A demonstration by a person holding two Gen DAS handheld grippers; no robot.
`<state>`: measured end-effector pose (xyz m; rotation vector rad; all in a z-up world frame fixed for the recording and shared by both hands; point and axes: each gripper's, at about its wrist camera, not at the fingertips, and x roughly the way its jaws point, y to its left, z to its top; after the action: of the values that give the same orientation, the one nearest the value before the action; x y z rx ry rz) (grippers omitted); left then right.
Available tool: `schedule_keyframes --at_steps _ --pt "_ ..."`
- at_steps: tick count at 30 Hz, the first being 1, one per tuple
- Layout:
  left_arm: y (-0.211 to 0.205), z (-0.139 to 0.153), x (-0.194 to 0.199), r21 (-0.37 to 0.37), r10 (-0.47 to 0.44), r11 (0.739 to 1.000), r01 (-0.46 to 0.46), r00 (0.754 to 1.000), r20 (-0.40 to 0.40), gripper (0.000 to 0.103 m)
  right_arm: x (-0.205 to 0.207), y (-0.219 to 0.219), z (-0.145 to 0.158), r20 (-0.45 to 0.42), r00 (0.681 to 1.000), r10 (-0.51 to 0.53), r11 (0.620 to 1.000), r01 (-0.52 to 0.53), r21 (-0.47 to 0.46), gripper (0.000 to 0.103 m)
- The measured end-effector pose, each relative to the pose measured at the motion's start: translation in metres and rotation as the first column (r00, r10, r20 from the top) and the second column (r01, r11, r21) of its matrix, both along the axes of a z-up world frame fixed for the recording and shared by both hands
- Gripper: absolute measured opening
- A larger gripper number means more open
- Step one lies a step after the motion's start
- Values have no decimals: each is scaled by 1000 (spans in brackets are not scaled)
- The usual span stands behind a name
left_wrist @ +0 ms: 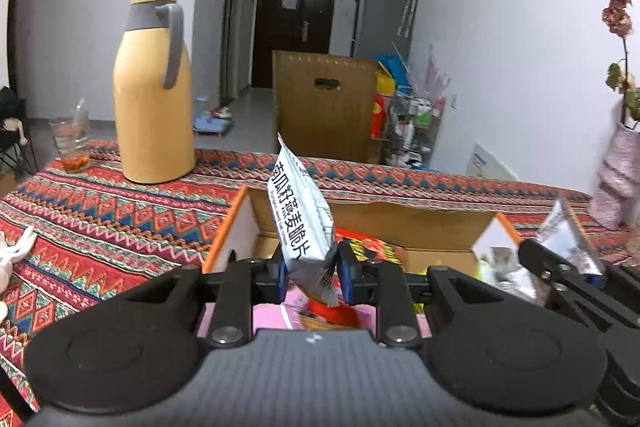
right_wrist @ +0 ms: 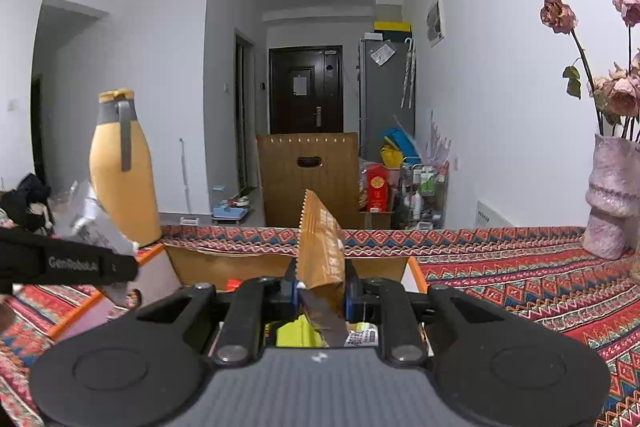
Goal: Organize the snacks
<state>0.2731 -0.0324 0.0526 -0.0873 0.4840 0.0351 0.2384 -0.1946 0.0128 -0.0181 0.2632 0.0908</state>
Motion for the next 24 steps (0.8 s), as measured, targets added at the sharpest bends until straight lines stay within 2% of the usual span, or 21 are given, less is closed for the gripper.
schedule_keyframes --at_steps 4,11,13,14,15,16,17,18,19,20,21,24 --pt "5 -11 7 1 0 1000 0 1000 -24 24 4 3 -9 12 1000 3 1000 -3 -22 19" --pt "8 -24 14 3 -14 1000 14 998 -60 25 14 4 -24 -43 999 21 999 -22 -23 19" --pt "7 -25 13 3 -8 1000 8 998 -57 34 13 2 -24 -45 999 23 1000 -24 -20 20" --pt "7 -24 12 2 -5 1000 6 999 -52 44 13 2 -24 -43 999 21 1000 -22 -23 21" --pt "8 -23 10 6 1 1000 -1 999 -42 54 12 2 -25 -41 999 20 999 -21 -25 27" --pt "8 -22 9 6 4 1000 -4 999 -33 59 10 2 -25 -41 999 22 999 -23 -24 40" --pt "9 -21 8 5 7 1000 -7 1000 -24 73 10 2 -25 -38 999 23 1000 -24 -19 49" --pt "10 -20 6 2 15 1000 -15 1000 -14 89 9 1 -24 -33 999 20 1000 -21 -14 70" --pt "11 -19 4 0 29 1000 -29 1000 -5 98 6 0 -24 -22 1000 11 1000 -12 -11 88" --pt "12 -18 2 -4 48 999 -48 999 10 103 5 -1 -23 -11 1000 5 1000 -5 -9 96" --pt "12 -16 1 -4 57 998 -57 998 21 103 3 -2 -23 1 1000 -1 1000 1 -8 103" --pt "11 -14 0 -1 50 999 -50 998 24 103 2 -7 -21 4 1000 -16 1000 16 11 103"
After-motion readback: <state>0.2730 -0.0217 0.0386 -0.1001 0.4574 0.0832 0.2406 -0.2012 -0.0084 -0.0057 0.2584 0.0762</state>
